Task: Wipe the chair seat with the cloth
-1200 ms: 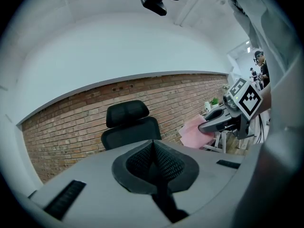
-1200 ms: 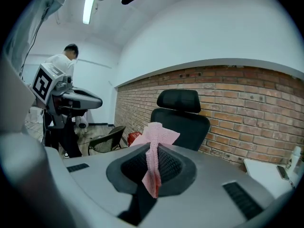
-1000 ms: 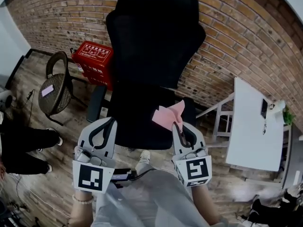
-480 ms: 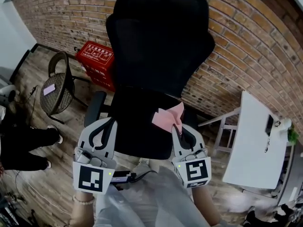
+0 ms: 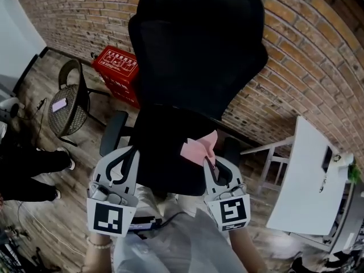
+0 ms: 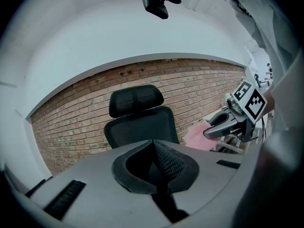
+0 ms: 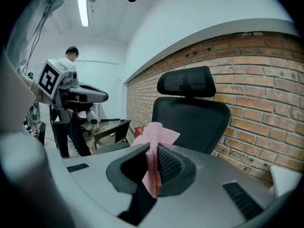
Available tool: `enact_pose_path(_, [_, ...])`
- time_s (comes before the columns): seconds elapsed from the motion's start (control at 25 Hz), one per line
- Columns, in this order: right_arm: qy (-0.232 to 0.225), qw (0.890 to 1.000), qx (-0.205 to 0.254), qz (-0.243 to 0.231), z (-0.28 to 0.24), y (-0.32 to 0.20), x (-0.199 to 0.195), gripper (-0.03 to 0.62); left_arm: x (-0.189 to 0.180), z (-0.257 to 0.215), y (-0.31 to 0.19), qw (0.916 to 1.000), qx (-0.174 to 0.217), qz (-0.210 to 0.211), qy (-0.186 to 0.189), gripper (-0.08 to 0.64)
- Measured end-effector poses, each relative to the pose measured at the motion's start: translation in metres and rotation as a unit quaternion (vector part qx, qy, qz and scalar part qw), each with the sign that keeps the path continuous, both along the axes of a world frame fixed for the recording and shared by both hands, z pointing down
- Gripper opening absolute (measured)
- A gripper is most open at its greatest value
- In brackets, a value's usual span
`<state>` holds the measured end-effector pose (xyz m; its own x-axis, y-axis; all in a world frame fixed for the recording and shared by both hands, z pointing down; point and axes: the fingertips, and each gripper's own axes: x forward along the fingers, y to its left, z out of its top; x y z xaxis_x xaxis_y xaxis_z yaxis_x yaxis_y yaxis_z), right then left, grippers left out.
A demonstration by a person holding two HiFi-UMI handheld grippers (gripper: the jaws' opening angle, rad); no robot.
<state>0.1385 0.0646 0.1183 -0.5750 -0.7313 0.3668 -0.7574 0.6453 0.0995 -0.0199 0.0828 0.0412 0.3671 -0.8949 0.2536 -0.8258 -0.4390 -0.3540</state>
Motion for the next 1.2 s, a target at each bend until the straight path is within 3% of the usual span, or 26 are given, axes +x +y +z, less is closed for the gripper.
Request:
enact_pose_path(0.4, [0.009, 0.999, -0.035, 0.011, 0.03, -0.023, -0.03, 0.055, -0.03, 0.018, -0.034, 1.0, -0.009, 0.004, 0.002, 0.018])
enact_pose_path(0.84, [0.035, 0.999, -0.031, -0.021, 0.075, -0.057, -0.09, 0.055, -0.09, 0.059, -0.077, 0.9996, -0.028, 0.002, -0.003, 0.018])
enact_pose_path(1.2, [0.053, 0.996, -0.063, -0.034, 0.153, -0.102, -0.153, 0.055, -0.144, 0.119, -0.127, 0.9991, -0.043, -0.003, -0.004, 0.018])
